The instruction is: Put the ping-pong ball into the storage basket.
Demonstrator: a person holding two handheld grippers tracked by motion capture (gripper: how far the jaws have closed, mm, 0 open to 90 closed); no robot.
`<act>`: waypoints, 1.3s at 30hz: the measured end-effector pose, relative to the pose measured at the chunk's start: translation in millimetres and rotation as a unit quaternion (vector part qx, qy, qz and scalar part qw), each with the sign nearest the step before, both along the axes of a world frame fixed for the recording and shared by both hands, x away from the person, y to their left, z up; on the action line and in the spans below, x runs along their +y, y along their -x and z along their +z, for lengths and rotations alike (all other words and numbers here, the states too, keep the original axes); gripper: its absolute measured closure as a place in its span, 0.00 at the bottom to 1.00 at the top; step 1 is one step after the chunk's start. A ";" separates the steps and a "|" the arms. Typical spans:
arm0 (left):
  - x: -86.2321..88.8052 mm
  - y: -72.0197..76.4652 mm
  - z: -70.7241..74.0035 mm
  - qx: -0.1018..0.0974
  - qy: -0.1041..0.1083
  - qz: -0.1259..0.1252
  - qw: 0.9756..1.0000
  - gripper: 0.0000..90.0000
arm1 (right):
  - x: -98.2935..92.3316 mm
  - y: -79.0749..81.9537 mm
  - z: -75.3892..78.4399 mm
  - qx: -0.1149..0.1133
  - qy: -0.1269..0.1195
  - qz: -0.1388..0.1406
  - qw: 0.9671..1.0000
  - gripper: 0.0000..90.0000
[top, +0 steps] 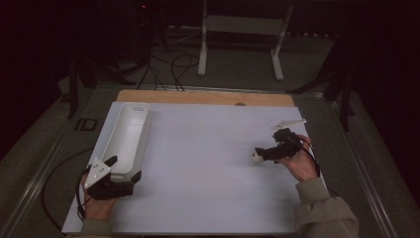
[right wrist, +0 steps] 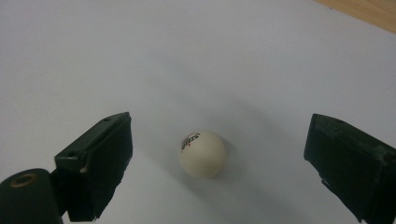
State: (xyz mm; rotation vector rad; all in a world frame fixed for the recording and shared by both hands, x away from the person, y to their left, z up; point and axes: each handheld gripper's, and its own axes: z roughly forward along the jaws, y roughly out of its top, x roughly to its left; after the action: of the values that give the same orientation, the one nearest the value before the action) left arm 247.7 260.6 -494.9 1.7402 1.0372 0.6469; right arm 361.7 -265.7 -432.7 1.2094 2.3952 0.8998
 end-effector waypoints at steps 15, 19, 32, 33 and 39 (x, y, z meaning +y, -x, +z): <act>0.1 0.0 0.0 0.000 0.001 0.000 1.000 0.00 | 0.4 -4.8 -4.8 0.009 0.002 0.000 1.000 0.08; 0.1 0.0 0.0 0.000 0.001 0.000 1.000 0.00 | 1.1 -6.0 -6.6 0.013 0.004 -0.001 1.000 0.08; 0.1 0.0 -0.1 0.000 0.000 0.000 1.000 0.00 | 1.7 -9.7 -12.2 0.020 0.009 0.001 1.000 0.08; 0.1 0.0 0.0 0.000 0.000 0.000 1.000 0.00 | 2.2 -9.9 -13.1 0.022 0.010 0.003 1.000 0.08; 0.2 0.0 -0.1 0.000 0.001 -0.001 1.000 0.00 | 3.0 -12.0 -17.1 0.027 0.014 0.003 1.000 0.08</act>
State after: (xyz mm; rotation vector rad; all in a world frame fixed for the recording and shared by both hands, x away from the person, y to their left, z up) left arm 247.7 260.8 -494.9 1.7395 1.0356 0.6456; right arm 373.7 -262.7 -449.8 1.2314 2.4471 0.8426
